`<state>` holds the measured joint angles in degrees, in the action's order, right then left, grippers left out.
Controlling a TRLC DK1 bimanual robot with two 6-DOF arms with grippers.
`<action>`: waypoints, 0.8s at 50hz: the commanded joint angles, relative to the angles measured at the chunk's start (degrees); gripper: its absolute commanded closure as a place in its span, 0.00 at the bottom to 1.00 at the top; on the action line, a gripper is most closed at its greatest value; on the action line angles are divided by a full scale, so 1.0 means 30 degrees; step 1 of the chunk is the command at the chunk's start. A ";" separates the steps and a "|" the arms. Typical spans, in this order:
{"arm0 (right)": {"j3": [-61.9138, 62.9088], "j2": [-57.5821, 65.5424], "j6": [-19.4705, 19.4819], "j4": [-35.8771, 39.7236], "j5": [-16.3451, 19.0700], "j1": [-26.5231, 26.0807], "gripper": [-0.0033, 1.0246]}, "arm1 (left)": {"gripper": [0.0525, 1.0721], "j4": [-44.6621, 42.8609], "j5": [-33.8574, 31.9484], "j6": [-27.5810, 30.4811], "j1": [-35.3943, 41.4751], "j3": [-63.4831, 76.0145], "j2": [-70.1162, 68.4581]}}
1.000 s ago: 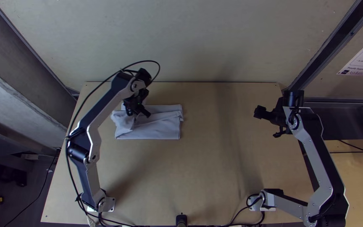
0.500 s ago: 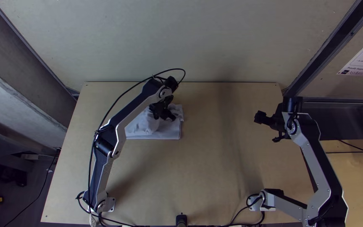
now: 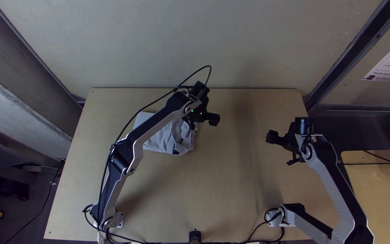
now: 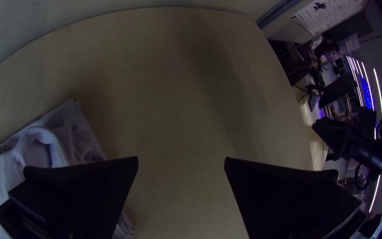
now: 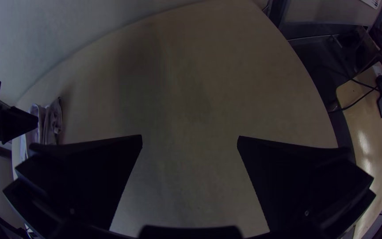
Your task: Fold the t-shirt
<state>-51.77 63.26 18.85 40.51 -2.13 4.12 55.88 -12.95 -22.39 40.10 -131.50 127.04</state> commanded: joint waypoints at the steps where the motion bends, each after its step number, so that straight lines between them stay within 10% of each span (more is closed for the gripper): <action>1: 0.0235 -0.0493 0.0337 -0.0232 -0.0051 -0.0026 0.04 | 0.04 0.0329 -0.0283 -0.0417 -0.0358 -0.0287 -0.0570; 23: -0.3017 -0.0551 -0.0219 -0.0291 -0.0051 0.0150 0.04 | 0.04 0.1941 0.0069 0.2191 -0.2701 -0.0023 -0.4028; 40: -0.7939 0.0621 -0.3589 -0.1609 -0.0081 -0.0201 0.04 | 0.04 0.2292 0.2295 0.5325 -0.6100 0.2760 -0.9565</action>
<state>-71.22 63.92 12.10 36.75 -2.13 3.99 61.84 -7.84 -10.31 24.10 -126.41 104.62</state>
